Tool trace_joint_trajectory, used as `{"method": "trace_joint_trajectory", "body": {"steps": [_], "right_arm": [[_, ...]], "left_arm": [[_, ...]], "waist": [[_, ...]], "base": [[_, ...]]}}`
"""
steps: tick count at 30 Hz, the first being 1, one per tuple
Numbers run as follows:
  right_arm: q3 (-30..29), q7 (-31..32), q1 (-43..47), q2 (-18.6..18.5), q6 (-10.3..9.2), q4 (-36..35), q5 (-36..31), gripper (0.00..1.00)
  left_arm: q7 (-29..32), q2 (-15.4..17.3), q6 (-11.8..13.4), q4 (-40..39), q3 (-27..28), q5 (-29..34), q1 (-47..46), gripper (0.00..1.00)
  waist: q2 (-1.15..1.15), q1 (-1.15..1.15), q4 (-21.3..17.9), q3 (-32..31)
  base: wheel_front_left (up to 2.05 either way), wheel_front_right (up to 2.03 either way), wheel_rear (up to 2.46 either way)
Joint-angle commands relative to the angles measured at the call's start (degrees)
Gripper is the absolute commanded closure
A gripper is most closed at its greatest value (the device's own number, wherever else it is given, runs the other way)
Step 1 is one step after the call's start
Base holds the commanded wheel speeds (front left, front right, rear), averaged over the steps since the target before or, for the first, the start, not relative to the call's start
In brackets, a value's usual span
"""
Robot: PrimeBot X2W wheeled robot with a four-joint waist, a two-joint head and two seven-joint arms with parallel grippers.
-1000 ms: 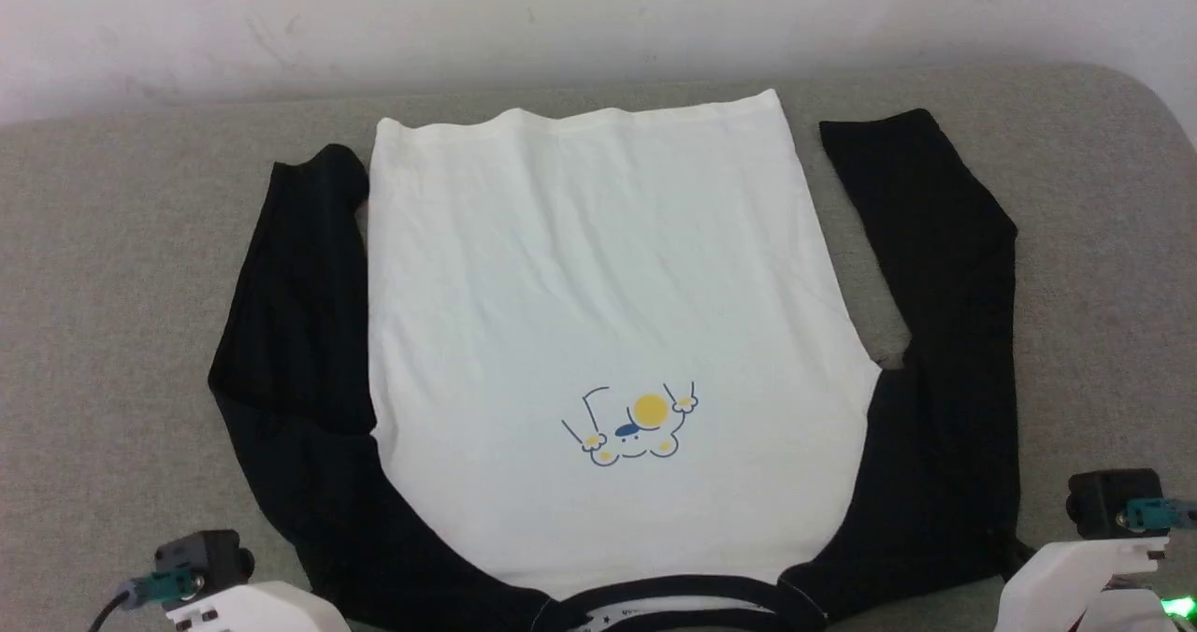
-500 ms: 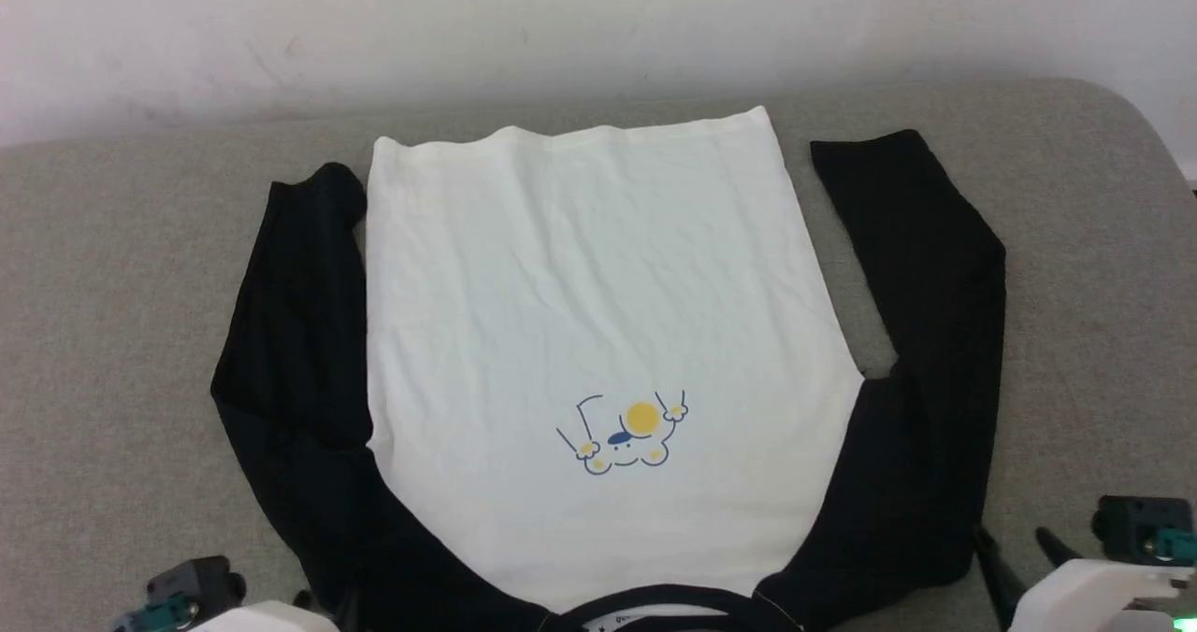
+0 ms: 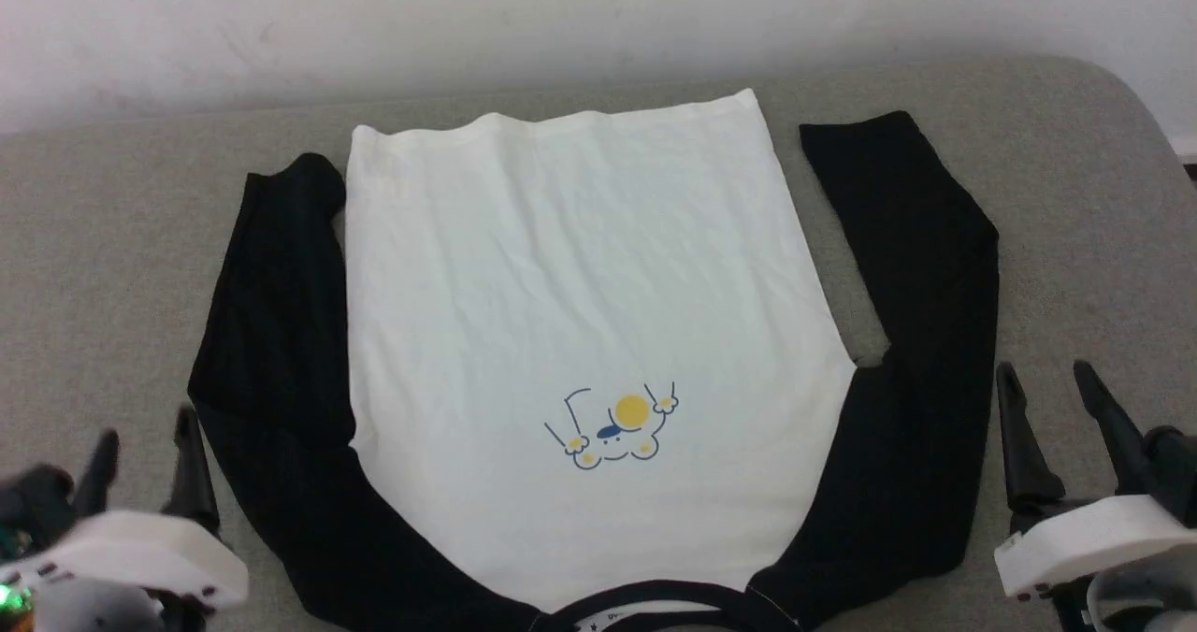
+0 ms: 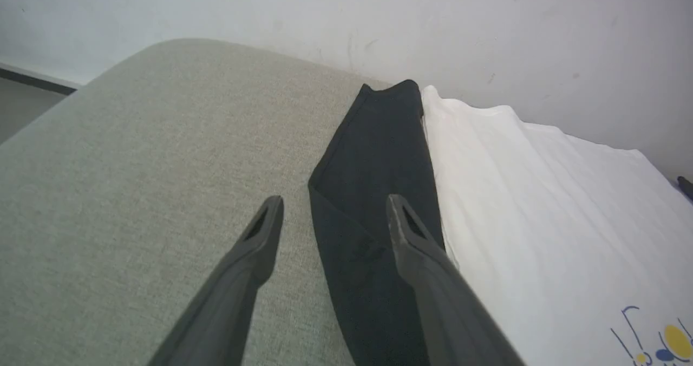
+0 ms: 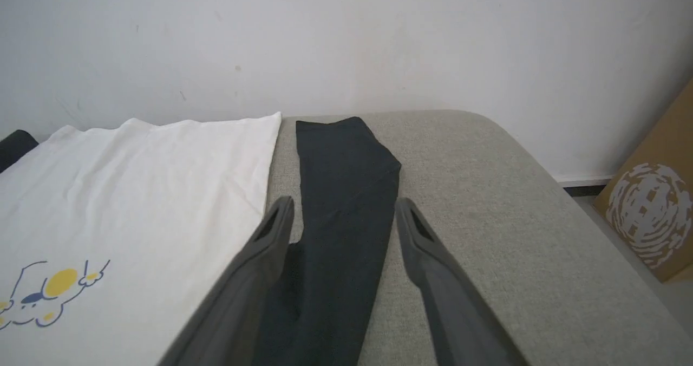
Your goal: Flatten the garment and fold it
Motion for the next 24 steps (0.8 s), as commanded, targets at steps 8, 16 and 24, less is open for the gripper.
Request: {"method": "trace_joint_trajectory", "body": {"steps": [8, 16, 24], "right_arm": [[4.34, -5.39, -6.18, -0.02, -0.11, -2.07, -0.09, 0.0], [10.58, -7.12, -13.3, -2.01, -0.11, -3.78, 1.55, 0.0], [12.49, -8.64, -16.94, -1.65, -0.11, -4.18, 2.8, 0.0]], "left_arm": [[2.19, 10.21, -6.19, 5.8, -2.32, 6.21, -18.11, 0.0], [12.08, 16.74, -12.12, 14.22, -5.79, 7.53, -36.19, 0.0], [24.72, 19.49, -13.76, 22.14, -6.43, 4.62, -46.33, 0.0]], "waist": [[0.0, 0.0, -3.24, 8.74], [0.0, 0.0, -7.2, 18.23], [0.0, 0.0, -10.12, 23.9]], "base": [[0.0, 0.0, 0.0], [0.0, 0.0, 0.0], [0.0, 0.0, 0.0]]}}
